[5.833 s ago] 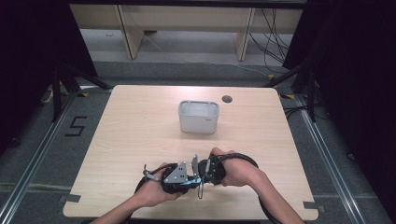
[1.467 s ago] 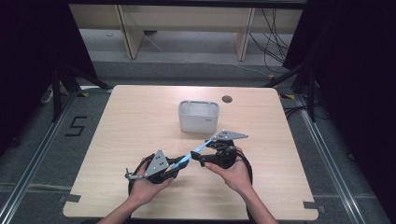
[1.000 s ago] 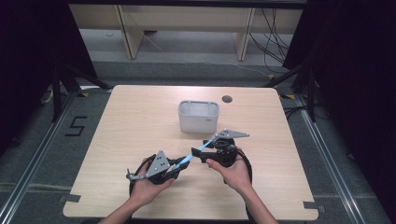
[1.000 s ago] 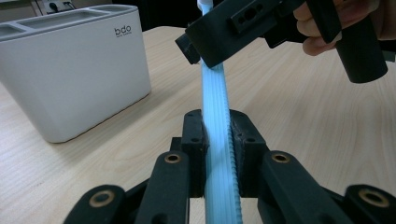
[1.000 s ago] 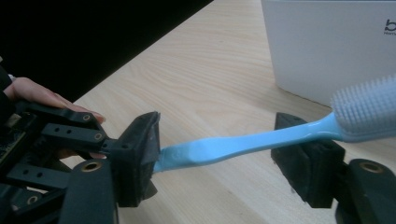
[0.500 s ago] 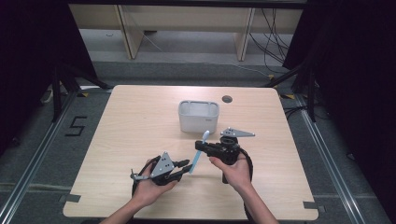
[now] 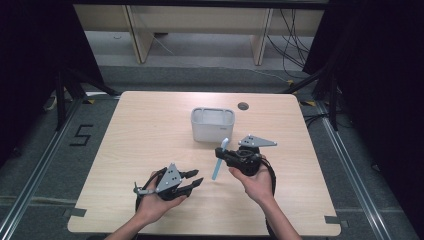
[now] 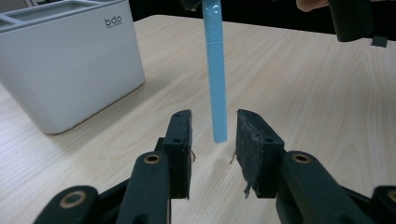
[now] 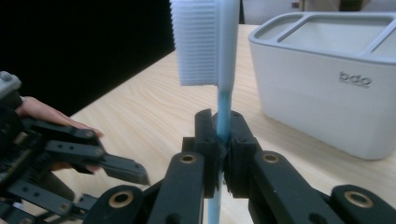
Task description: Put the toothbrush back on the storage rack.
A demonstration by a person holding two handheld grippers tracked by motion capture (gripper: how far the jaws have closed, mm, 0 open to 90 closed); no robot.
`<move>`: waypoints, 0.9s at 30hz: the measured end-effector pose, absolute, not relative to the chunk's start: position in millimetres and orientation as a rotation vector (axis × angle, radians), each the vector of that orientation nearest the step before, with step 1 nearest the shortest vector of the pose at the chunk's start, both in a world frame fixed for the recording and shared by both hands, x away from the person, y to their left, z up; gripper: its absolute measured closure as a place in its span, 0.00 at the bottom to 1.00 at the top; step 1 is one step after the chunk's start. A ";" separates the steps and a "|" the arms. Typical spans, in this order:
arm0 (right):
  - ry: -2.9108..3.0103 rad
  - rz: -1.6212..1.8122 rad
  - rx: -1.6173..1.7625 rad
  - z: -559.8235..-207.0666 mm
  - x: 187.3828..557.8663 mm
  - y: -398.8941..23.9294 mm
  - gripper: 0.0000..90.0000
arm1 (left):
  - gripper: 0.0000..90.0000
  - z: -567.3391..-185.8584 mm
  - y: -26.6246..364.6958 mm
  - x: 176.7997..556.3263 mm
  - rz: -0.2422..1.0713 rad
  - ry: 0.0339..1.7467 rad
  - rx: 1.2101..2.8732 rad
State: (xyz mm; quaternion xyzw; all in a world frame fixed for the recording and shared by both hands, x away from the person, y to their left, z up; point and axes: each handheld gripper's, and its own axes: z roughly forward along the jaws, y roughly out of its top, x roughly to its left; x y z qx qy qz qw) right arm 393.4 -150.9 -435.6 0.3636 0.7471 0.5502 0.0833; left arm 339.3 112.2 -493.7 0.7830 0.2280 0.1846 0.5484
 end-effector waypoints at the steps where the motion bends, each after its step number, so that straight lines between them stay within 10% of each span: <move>1: 2.229 1.627 1.086 -434.2 393.1 -151.7 0.95 | 0.72 -494.0 113.3 339.1 0.437 0.542 1.844; 27: 2.166 1.489 1.012 -423.4 390.0 -159.6 0.95 | 0.58 -497.4 155.3 335.8 0.489 0.725 1.721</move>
